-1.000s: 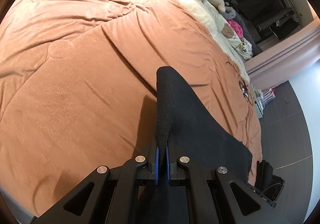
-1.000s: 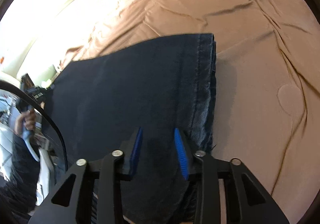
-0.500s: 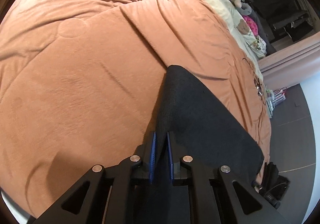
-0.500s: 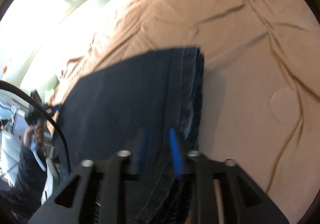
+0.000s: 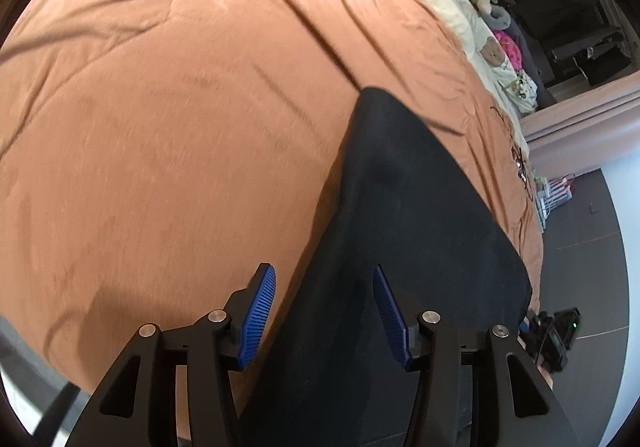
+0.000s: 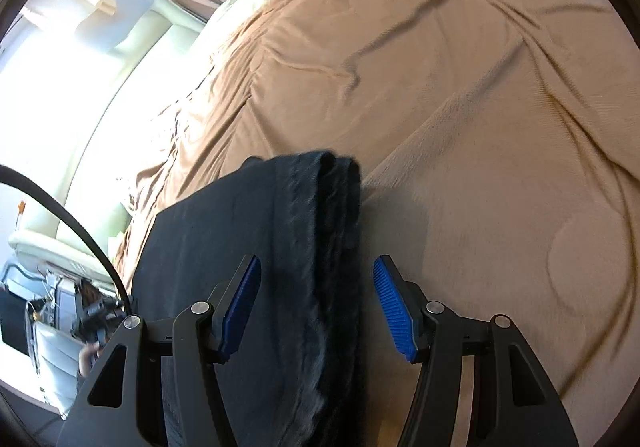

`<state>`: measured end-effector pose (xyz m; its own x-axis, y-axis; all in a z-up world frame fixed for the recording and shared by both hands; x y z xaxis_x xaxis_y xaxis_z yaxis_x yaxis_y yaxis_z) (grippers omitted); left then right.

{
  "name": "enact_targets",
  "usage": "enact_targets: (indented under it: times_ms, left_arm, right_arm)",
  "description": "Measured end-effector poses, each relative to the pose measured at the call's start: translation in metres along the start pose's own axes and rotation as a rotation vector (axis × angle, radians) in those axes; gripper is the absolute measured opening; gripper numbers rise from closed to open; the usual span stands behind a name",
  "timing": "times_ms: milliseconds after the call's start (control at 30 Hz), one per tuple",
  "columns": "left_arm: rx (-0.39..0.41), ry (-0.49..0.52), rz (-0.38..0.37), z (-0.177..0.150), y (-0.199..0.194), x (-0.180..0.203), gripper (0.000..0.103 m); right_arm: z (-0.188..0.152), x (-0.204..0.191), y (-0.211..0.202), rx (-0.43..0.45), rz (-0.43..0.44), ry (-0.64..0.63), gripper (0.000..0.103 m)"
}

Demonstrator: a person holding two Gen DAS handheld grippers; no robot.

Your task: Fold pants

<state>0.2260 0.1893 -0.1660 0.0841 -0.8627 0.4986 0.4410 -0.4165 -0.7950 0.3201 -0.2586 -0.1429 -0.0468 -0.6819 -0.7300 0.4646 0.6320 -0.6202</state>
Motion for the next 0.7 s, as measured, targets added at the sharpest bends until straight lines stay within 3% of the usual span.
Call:
enact_targets:
  times_ms: [133, 333, 500, 567, 700]
  left_arm:
    - [-0.01, -0.027, 0.008, -0.012, -0.001, -0.005, 0.054]
    - [-0.011, -0.041, 0.018, -0.021, -0.004, -0.005, 0.054]
    - [-0.016, -0.039, 0.035, -0.024, -0.004, -0.002, 0.054]
    - [-0.016, -0.044, 0.038, -0.024, -0.003, -0.001, 0.054]
    - [-0.019, -0.041, 0.049, -0.023, 0.001, 0.003, 0.055]
  right_arm:
    - [0.015, 0.003, 0.013, -0.017, 0.052, 0.015, 0.057]
    - [0.023, -0.009, -0.001, 0.021, 0.13, -0.046, 0.053]
    - [0.022, -0.013, -0.01, 0.042, 0.189, -0.088, 0.038]
    - [0.022, -0.011, -0.007, 0.042, 0.166, -0.102, 0.033]
    - [0.022, -0.006, 0.012, 0.008, 0.077, -0.108, 0.033]
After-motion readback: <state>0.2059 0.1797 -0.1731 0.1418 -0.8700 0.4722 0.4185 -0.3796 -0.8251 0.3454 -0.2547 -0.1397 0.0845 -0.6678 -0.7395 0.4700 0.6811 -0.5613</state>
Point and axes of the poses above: each gripper's, at about its wrist camera, not at the fingertips, and y roughly the way its jaws point, x to its right, z to its top, the point moved 2 cm from there along y, roughly the way its jaws point, and after that the axes turned 13 degrees about y, right-handed, at the moved point
